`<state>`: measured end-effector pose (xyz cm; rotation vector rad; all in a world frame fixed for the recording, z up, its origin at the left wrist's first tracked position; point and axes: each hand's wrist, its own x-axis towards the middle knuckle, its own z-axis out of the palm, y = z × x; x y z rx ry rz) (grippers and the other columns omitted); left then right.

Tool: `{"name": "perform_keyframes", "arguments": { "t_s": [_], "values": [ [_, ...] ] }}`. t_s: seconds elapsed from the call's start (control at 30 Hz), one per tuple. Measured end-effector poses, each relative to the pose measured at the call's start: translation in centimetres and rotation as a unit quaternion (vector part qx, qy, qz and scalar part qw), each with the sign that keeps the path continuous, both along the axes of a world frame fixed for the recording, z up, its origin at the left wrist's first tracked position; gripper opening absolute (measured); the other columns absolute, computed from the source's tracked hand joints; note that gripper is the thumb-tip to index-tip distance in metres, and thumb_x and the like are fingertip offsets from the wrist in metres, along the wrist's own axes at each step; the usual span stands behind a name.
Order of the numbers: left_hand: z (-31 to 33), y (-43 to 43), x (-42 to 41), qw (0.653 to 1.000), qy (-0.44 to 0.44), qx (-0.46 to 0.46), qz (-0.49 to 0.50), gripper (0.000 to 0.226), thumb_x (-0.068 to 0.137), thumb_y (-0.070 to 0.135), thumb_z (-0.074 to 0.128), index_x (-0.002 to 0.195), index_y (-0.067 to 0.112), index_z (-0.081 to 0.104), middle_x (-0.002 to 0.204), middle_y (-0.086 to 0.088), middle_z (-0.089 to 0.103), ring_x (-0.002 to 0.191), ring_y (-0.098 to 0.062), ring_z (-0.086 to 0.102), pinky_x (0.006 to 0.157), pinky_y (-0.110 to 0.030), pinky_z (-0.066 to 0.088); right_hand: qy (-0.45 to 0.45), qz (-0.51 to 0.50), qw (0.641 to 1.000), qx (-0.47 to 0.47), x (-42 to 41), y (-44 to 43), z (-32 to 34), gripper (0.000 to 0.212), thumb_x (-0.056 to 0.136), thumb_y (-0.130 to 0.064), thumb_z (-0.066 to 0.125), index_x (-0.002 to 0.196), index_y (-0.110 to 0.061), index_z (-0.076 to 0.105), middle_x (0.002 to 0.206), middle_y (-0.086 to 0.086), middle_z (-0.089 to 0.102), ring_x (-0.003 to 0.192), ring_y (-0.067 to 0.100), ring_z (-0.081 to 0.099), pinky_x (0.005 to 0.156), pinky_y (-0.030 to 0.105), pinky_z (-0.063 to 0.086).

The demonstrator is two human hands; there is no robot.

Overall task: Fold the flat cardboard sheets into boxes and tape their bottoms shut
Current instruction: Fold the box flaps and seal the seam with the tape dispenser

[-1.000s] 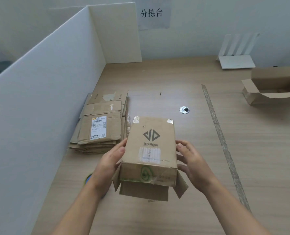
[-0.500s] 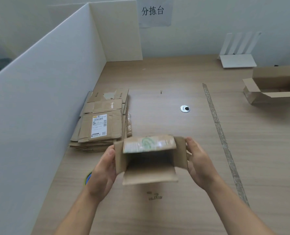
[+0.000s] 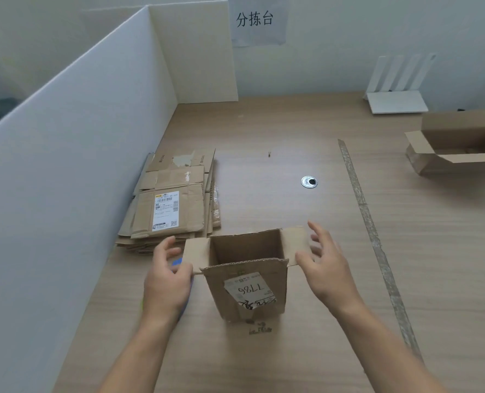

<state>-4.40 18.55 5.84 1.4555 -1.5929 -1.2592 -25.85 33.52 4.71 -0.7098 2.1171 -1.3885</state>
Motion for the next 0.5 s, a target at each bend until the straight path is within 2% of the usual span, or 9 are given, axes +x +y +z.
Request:
{"name": "perform_keyframes", "arguments": {
  "t_s": [0.03,0.1,0.17,0.2,0.27,0.33,0.4,0.43,0.5],
  "values": [
    [-0.6,-0.1,0.4,0.995,-0.077,-0.069,-0.008,0.046,0.087,0.008,0.063,0.129,0.026,0.056,0.117,0.005,0.056,0.098,-0.017,0.062,0.095,-0.039,0.049,0.085,0.003,0.996,0.024,-0.1,0.1,-0.2,0.052,0.09,-0.012,0.063,0.136,-0.03,0.051,0.133,-0.002,0.045,0.12,0.017,0.048,0.099,0.026,0.038],
    [-1.6,-0.1,1.0,0.964,-0.16,-0.203,-0.056,0.037,0.084,0.013,0.066,0.12,0.02,0.065,0.114,0.004,0.052,0.102,-0.018,0.054,0.094,-0.027,0.04,0.248,0.036,0.968,0.031,-0.2,0.1,-0.5,0.038,0.086,-0.01,0.066,0.119,-0.027,0.064,0.138,0.003,0.044,0.13,0.027,0.034,0.104,0.03,0.029],
    [-1.8,0.3,0.9,0.921,-0.202,-0.313,-0.118,0.027,0.079,0.019,0.061,0.103,0.019,0.072,0.102,0.005,0.053,0.091,-0.019,0.046,0.083,-0.02,0.033,0.36,0.101,0.927,0.03,-0.3,-0.1,-1.1,0.019,0.08,-0.014,0.066,0.095,-0.025,0.072,0.13,0.004,0.053,0.128,0.031,0.033,0.105,0.041,0.035],
    [-1.9,0.4,0.8,0.906,-0.21,-0.34,-0.142,0.024,0.078,0.022,0.059,0.098,0.02,0.073,0.097,0.008,0.053,0.086,-0.018,0.043,0.079,-0.021,0.034,0.379,0.132,0.915,0.042,-0.2,-0.1,-1.4,0.012,0.078,-0.018,0.066,0.086,-0.024,0.072,0.123,0.003,0.058,0.123,0.032,0.036,0.102,0.045,0.042],
    [-1.8,0.7,0.6,0.905,-0.209,-0.328,-0.171,0.023,0.08,0.03,0.058,0.095,0.021,0.073,0.093,0.011,0.052,0.083,-0.016,0.043,0.078,-0.029,0.042,0.369,0.164,0.912,0.07,-0.2,0.1,-1.3,0.007,0.077,-0.023,0.07,0.083,-0.023,0.072,0.115,-0.001,0.061,0.113,0.035,0.043,0.091,0.05,0.051],
    [-1.8,0.8,0.8,0.919,-0.215,-0.265,-0.199,0.036,0.083,0.046,0.052,0.102,0.022,0.071,0.096,0.01,0.054,0.089,-0.018,0.049,0.079,-0.033,0.045,0.372,0.16,0.91,0.087,-0.5,0.4,-1.1,0.019,0.076,-0.028,0.074,0.094,-0.024,0.07,0.112,-0.004,0.062,0.109,0.035,0.049,0.082,0.051,0.053],
    [-1.5,1.0,1.4,0.923,-0.216,-0.209,-0.241,0.053,0.08,0.061,0.044,0.113,0.027,0.067,0.104,0.013,0.054,0.097,-0.012,0.053,0.082,-0.023,0.041,0.399,0.17,0.895,0.105,-0.6,0.6,-0.7,0.044,0.075,-0.032,0.079,0.116,-0.03,0.066,0.108,-0.008,0.062,0.11,0.031,0.051,0.08,0.047,0.052],
    [-1.4,1.2,1.8,0.923,-0.211,-0.189,-0.261,0.058,0.078,0.067,0.043,0.118,0.031,0.064,0.109,0.017,0.052,0.101,-0.004,0.052,0.082,-0.016,0.038,0.409,0.178,0.888,0.109,-0.6,0.6,-0.5,0.055,0.075,-0.034,0.08,0.127,-0.032,0.061,0.105,-0.01,0.062,0.11,0.027,0.052,0.081,0.044,0.05],
    [-1.1,1.4,2.5,0.917,-0.202,-0.164,-0.302,0.063,0.074,0.073,0.046,0.127,0.04,0.058,0.124,0.026,0.046,0.112,0.012,0.046,0.089,-0.008,0.037,0.424,0.189,0.878,0.117,-0.5,0.5,0.1,0.066,0.078,-0.04,0.078,0.138,-0.035,0.052,0.099,-0.01,0.059,0.106,0.024,0.053,0.083,0.04,0.046]
  ]
}}
